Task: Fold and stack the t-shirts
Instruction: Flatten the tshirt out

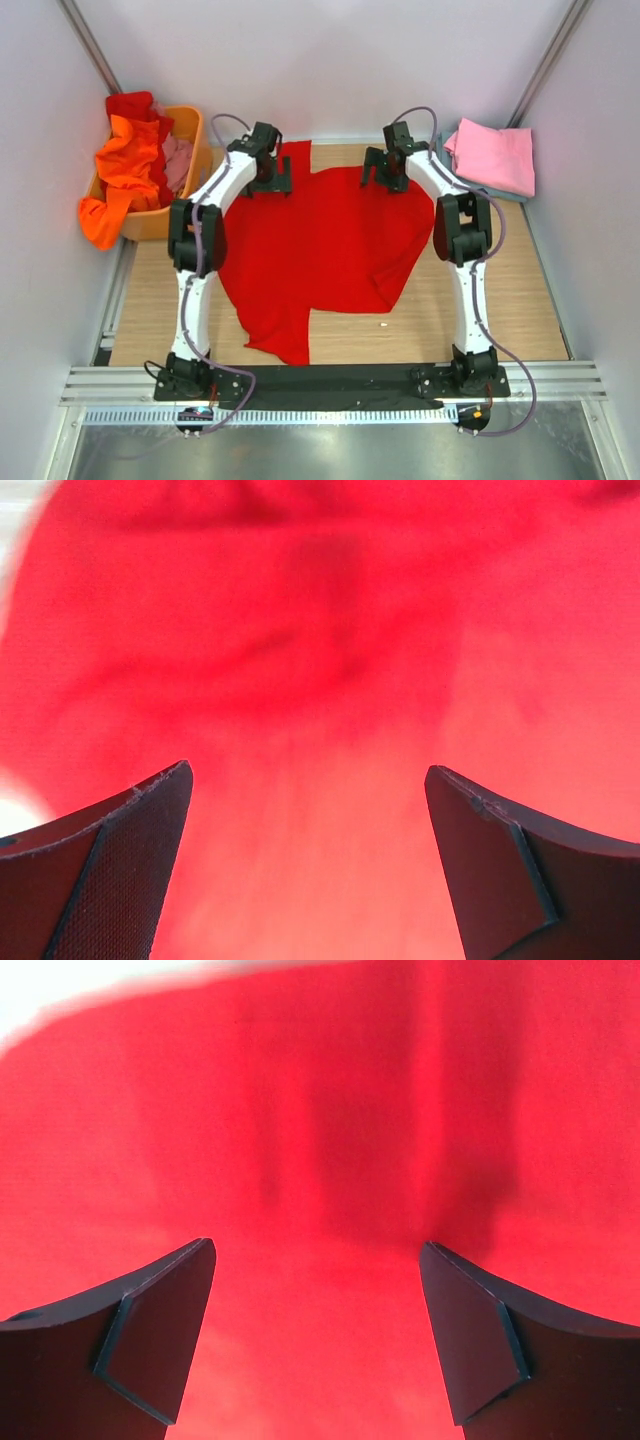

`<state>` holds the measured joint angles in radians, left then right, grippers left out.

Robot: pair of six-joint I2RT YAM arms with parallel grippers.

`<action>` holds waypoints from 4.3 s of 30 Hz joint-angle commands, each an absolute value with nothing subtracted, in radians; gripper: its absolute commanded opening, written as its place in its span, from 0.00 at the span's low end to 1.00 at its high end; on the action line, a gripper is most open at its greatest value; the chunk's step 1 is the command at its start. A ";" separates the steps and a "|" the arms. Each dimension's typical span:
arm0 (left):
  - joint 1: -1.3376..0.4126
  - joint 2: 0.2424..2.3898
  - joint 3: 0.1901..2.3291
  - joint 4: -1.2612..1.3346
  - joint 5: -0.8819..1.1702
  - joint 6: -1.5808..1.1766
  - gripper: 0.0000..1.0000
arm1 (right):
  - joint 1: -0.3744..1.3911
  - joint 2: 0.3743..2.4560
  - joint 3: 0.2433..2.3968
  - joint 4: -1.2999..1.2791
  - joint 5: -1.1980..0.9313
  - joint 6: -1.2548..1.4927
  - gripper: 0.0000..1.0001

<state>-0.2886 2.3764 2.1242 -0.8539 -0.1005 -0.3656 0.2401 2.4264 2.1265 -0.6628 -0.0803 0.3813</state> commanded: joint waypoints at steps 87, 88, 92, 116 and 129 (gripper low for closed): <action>-0.520 0.704 0.821 -0.749 -0.081 -0.502 1.00 | 0.678 1.427 0.778 -0.692 0.472 0.865 0.32; -0.520 0.704 0.821 -0.749 -0.083 -0.503 1.00 | 0.673 1.428 0.773 -0.692 0.472 0.865 0.31; -0.520 0.698 0.821 -0.749 -0.083 -0.503 0.99 | 0.657 1.404 0.715 -0.678 0.451 0.868 0.24; -0.523 0.704 0.819 -0.744 -0.071 -0.500 1.00 | 0.523 0.935 0.661 -0.905 0.560 1.048 0.01; -0.532 0.709 0.819 -0.741 -0.064 -0.497 1.00 | 0.454 0.647 0.674 -0.928 0.614 1.097 0.59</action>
